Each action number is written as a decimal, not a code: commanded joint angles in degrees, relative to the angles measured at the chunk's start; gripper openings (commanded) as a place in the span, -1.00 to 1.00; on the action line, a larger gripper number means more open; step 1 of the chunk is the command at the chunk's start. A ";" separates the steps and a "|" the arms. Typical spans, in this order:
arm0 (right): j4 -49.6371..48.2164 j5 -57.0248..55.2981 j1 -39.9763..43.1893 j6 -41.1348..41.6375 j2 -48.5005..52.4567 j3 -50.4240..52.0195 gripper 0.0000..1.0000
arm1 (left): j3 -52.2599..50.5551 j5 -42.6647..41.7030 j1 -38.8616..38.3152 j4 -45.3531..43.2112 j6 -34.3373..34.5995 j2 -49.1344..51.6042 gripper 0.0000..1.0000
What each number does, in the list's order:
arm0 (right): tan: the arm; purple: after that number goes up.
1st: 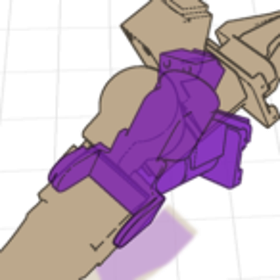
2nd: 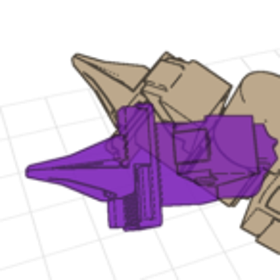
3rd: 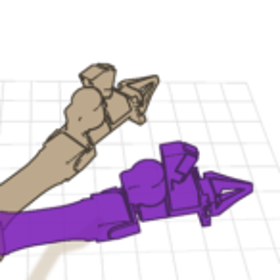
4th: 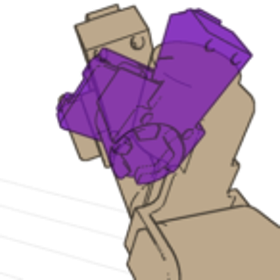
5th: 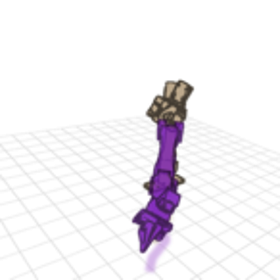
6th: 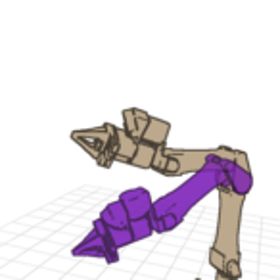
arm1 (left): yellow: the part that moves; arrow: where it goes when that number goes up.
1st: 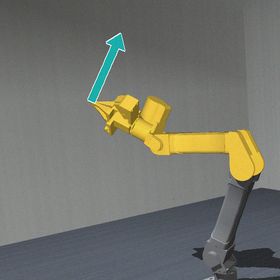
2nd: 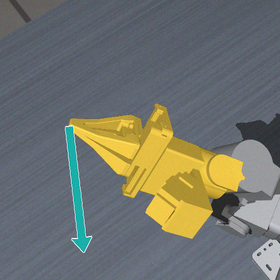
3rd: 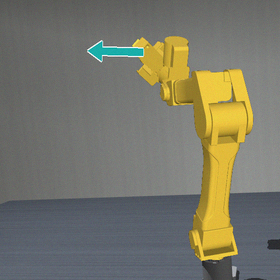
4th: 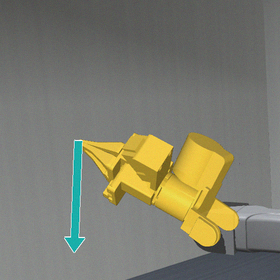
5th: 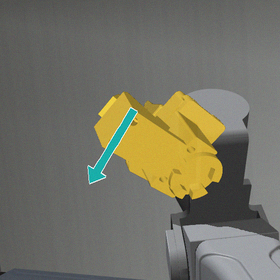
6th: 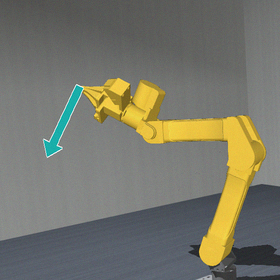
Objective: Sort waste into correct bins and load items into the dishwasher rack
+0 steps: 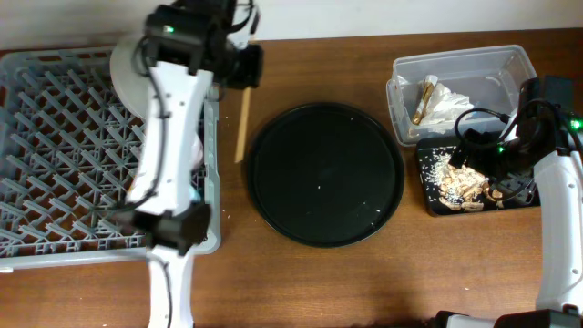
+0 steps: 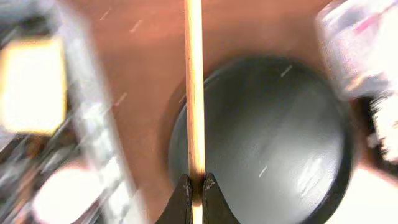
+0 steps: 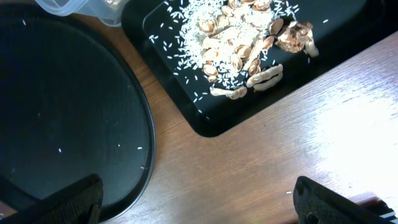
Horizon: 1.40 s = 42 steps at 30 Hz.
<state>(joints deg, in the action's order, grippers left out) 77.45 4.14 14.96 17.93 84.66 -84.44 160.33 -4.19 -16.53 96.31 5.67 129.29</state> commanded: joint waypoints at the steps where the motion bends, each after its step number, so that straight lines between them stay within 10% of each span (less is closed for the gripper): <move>1: -0.24 0.11 0.00 -0.15 0.31 -0.31 0.97 | -17.00 18.14 3.72 0.42 -2.75 -10.01 -0.99; 8: -0.04 0.13 0.00 -0.13 0.31 -0.31 0.97 | -37.13 25.79 15.17 -6.32 -8.41 -12.41 -0.99; 13: 1.03 0.11 0.00 -0.15 0.31 -0.31 0.97 | -47.17 15.43 21.70 -20.85 -16.59 -12.41 -0.99; 31: 1.88 0.33 0.00 -0.13 0.31 -0.31 0.97 | -53.66 10.84 23.41 -30.12 -17.77 -12.20 -0.99; 36: 1.88 0.33 0.00 -0.13 0.31 -0.31 0.97 | -54.12 8.81 23.41 -30.95 -17.73 -12.15 0.43; 42: 1.14 0.31 0.00 -0.15 0.31 -0.31 0.97 | -53.86 2.21 23.41 -31.52 -14.73 -12.22 0.62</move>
<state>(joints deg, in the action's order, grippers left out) 78.83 4.14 14.96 17.96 84.66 -84.44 106.91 2.57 6.83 65.01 -10.85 117.14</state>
